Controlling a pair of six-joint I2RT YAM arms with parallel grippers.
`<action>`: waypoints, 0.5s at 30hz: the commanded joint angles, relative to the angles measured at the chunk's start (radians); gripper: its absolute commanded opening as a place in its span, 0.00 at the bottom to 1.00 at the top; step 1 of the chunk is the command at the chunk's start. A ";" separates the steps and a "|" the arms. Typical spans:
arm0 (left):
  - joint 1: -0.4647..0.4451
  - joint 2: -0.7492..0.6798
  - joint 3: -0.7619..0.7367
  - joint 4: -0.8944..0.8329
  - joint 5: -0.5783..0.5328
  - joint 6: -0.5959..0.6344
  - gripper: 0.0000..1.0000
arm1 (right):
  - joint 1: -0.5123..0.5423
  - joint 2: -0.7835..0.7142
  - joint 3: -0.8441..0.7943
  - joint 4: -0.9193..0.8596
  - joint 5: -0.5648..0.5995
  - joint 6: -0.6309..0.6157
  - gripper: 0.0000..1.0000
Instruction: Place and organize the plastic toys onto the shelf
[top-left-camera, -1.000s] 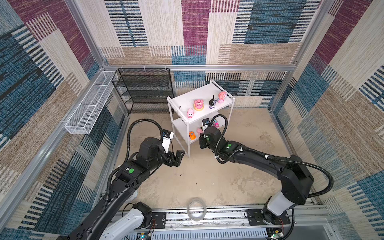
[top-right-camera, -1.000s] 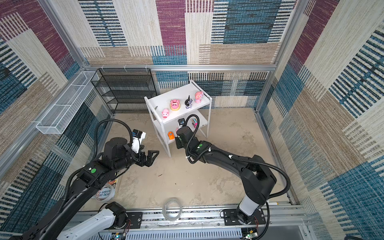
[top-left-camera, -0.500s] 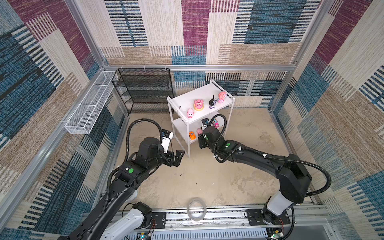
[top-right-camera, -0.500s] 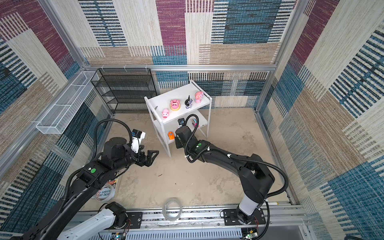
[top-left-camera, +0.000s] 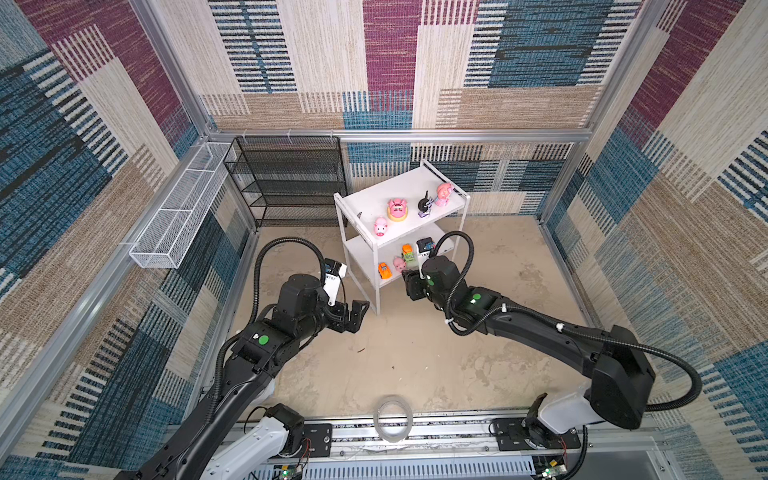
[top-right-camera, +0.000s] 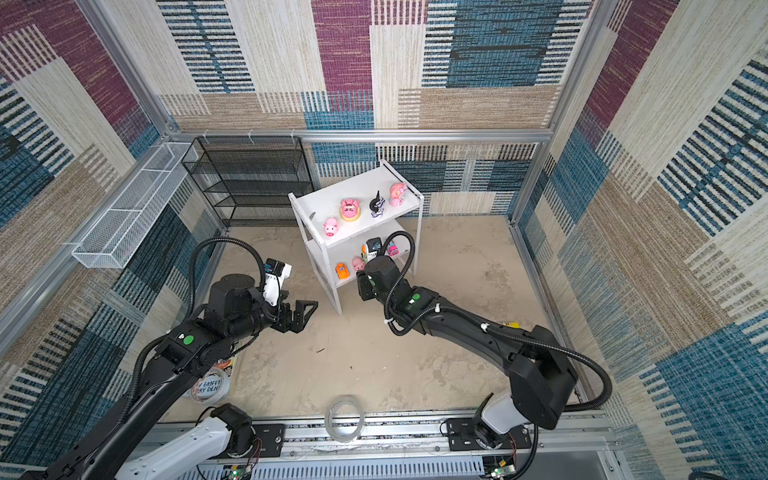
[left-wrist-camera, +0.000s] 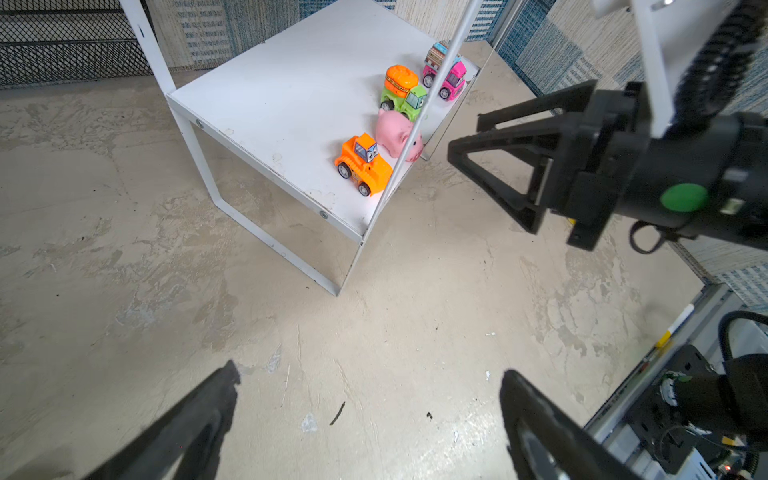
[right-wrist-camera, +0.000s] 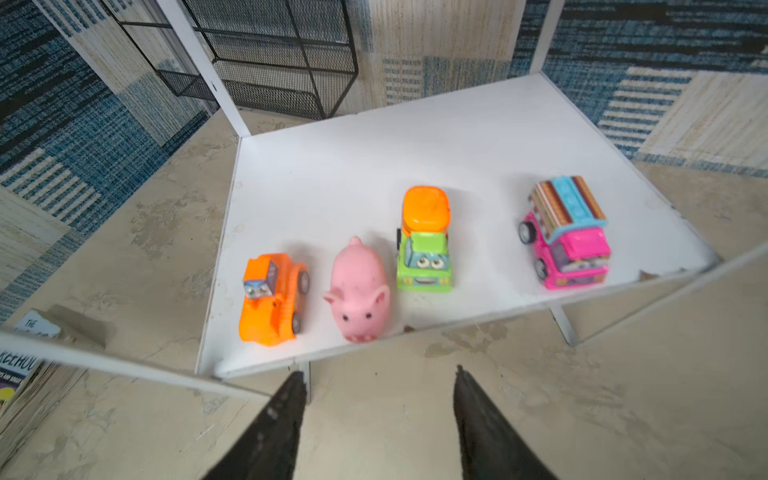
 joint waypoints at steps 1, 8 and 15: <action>0.002 0.002 -0.012 0.021 -0.041 -0.023 0.99 | -0.002 -0.076 -0.086 -0.029 0.051 0.036 0.74; 0.003 0.011 -0.053 0.021 -0.246 -0.113 0.99 | -0.153 -0.238 -0.339 -0.058 0.031 0.157 0.96; 0.043 0.082 -0.131 0.101 -0.518 -0.183 0.99 | -0.467 -0.330 -0.480 0.016 -0.062 0.147 1.00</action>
